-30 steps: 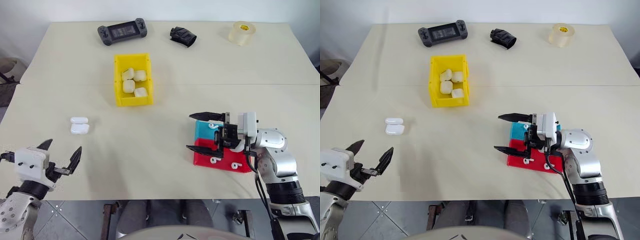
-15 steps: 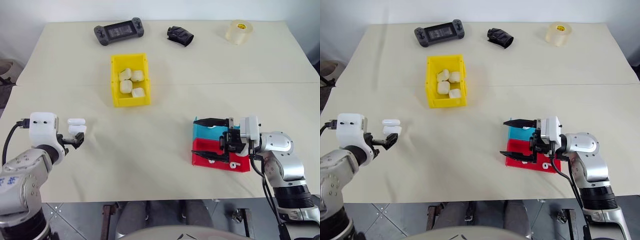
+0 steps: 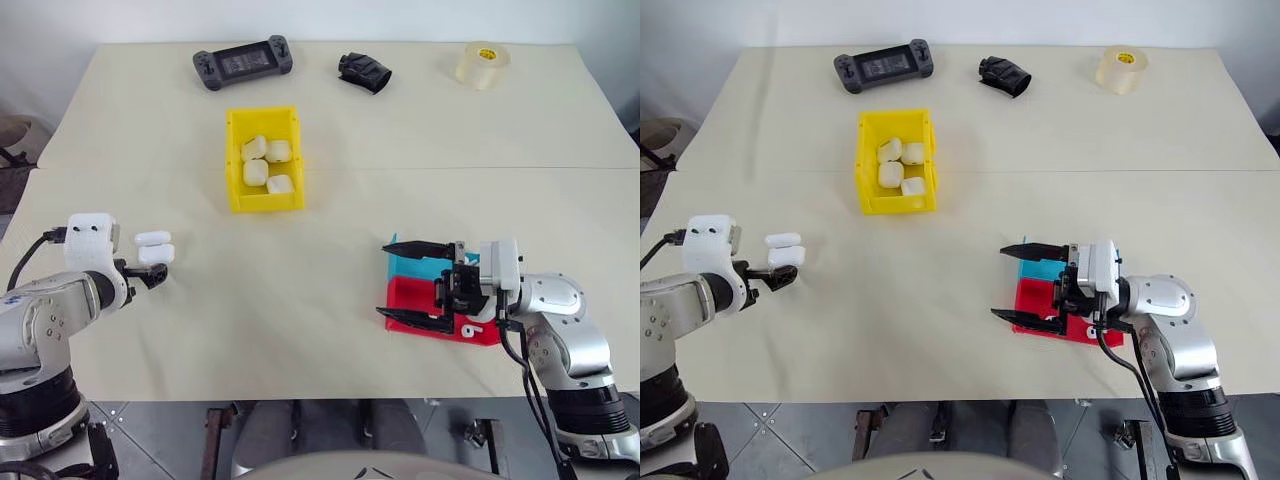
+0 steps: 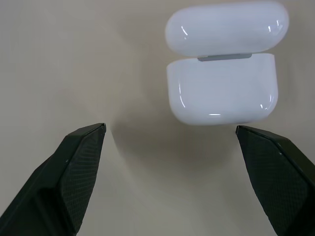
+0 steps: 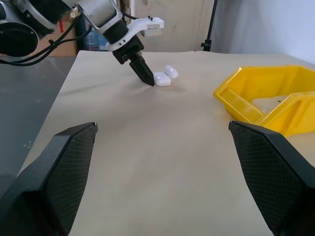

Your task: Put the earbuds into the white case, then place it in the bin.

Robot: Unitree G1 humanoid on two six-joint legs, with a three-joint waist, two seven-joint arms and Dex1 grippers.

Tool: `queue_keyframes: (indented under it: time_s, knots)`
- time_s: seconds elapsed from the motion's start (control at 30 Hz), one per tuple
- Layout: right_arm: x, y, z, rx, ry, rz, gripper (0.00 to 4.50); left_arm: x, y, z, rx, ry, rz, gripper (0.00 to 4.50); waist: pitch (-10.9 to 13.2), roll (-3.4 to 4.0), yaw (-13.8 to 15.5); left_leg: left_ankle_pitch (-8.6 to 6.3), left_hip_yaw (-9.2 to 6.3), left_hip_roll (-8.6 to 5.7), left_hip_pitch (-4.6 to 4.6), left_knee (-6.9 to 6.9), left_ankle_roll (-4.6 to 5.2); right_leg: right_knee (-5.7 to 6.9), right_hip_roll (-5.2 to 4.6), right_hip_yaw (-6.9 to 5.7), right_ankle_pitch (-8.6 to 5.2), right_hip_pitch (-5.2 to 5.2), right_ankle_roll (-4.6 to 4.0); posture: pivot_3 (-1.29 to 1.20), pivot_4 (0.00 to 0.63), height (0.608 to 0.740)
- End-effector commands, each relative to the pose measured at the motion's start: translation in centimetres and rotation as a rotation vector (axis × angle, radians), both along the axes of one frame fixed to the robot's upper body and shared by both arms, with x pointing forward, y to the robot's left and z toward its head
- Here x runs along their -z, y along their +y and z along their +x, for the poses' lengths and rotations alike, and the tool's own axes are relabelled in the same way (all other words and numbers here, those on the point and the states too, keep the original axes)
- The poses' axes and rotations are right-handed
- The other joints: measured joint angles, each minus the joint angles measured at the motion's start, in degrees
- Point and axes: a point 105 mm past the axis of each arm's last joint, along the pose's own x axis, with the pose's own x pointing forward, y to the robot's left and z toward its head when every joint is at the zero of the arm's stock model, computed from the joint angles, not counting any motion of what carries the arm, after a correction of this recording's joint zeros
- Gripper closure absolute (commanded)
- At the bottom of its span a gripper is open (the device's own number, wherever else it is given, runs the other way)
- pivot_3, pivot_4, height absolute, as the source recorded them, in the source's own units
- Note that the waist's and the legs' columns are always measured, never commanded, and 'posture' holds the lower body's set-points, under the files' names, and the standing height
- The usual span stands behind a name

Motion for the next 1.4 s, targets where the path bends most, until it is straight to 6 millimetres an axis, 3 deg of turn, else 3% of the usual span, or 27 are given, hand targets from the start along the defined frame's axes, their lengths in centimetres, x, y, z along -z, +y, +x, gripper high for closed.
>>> queue_keyframes:
  time_s: [0.03,0.23,0.63,1.07,1.17,1.3,1.4]
  knots:
    - [-0.8,0.4,-0.5,-0.01,-0.036,0.027,0.02,-0.9,-0.1,0.8,0.02,-0.006,0.001,0.0,0.0,0.0,-0.08,0.01,0.0,0.0,0.0,0.0,-0.01,0.0,0.01,-0.01,0.0,0.0,0.0,0.0,0.15,0.74]
    - [-0.9,0.5,-0.7,0.006,-0.041,0.038,0.02,-0.6,-1.4,1.8,0.004,-0.037,-0.066,0.0,0.0,-0.01,-0.13,0.0,0.0,-0.01,-0.01,-0.03,-0.01,0.03,0.0,0.0,0.0,-0.03,0.0,0.0,0.15,0.74]
    - [-0.6,0.2,-1.2,0.034,-0.016,0.045,0.02,-0.1,-1.9,1.6,-0.252,-0.156,-0.173,0.0,-0.02,-0.05,-0.03,0.03,0.02,-0.03,0.03,0.03,-0.04,0.12,0.01,0.03,0.0,-0.02,0.0,0.0,0.15,0.74]
    - [-0.5,0.3,-0.9,0.038,-0.013,0.058,0.02,0.0,-2.8,2.6,-0.321,-0.154,-0.265,0.0,-0.03,-0.09,0.0,0.03,0.03,-0.15,0.04,0.04,-0.04,0.11,0.0,0.05,0.0,-0.01,0.0,0.0,0.15,0.74]
    - [-0.5,0.3,-0.8,0.044,-0.018,0.062,0.0,0.1,-2.7,2.4,-0.325,-0.146,-0.26,0.56,-0.03,-0.09,0.0,0.03,0.03,-0.15,0.04,0.04,-0.04,0.12,0.0,0.05,0.0,-0.01,0.0,0.0,0.15,0.74]
    - [-0.6,0.3,-0.6,0.047,-0.025,0.067,0.0,0.2,-2.6,2.1,-0.28,-0.136,-0.246,1.69,-0.03,-0.1,0.03,0.03,0.02,-0.15,0.04,0.04,-0.04,0.13,-0.01,0.05,0.0,-0.01,0.0,0.0,0.15,0.74]
    - [-0.6,0.3,-0.4,0.049,-0.031,0.07,0.0,0.2,-2.2,1.3,-0.2,-0.113,-0.196,1.69,-0.03,-0.1,-0.11,0.03,0.02,-0.14,0.06,0.04,-0.04,0.16,-0.02,0.07,0.0,-0.02,0.0,0.0,0.15,0.74]
